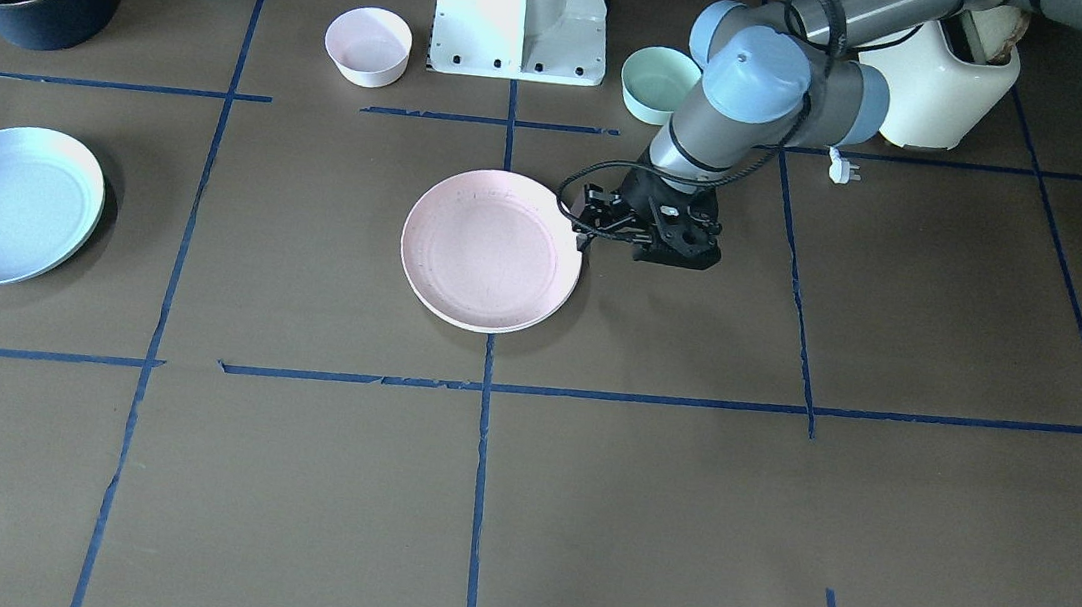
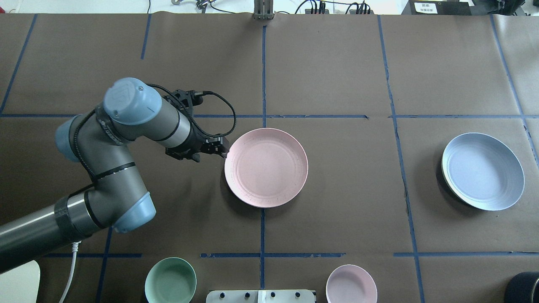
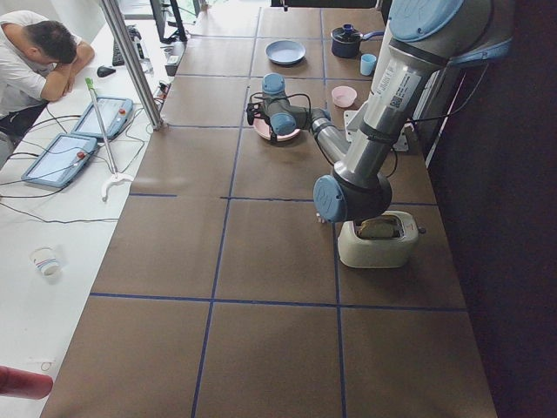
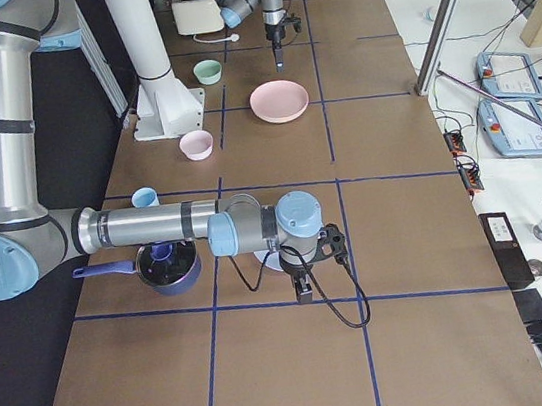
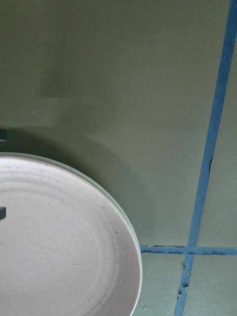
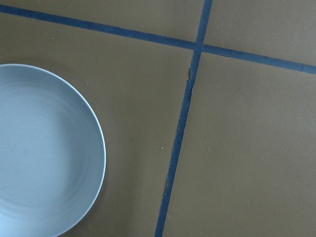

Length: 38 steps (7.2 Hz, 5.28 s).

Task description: Stack three plates with pink and blue

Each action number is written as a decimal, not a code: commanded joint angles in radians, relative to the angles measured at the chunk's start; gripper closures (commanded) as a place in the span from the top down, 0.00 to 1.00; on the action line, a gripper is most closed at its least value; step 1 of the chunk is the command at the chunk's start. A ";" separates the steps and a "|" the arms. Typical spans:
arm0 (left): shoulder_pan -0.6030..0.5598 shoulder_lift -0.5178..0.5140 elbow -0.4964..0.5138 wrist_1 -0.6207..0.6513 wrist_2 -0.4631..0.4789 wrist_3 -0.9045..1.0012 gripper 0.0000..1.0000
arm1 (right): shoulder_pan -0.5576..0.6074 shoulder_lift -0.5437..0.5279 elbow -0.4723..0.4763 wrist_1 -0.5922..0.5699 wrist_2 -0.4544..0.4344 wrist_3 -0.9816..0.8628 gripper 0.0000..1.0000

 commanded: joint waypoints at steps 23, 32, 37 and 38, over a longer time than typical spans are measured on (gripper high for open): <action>-0.938 0.673 -0.121 0.501 -0.313 1.531 1.00 | -0.374 -0.002 -0.282 0.808 -0.008 0.818 0.00; -0.936 0.663 -0.121 0.501 -0.313 1.504 1.00 | -0.647 0.465 -0.128 0.794 -0.057 1.492 0.00; -0.933 0.660 -0.119 0.499 -0.312 1.474 1.00 | -0.925 0.564 -0.087 0.691 -0.373 1.608 0.11; -0.933 0.660 -0.119 0.499 -0.313 1.473 1.00 | -0.930 0.566 -0.085 0.681 -0.381 1.615 0.99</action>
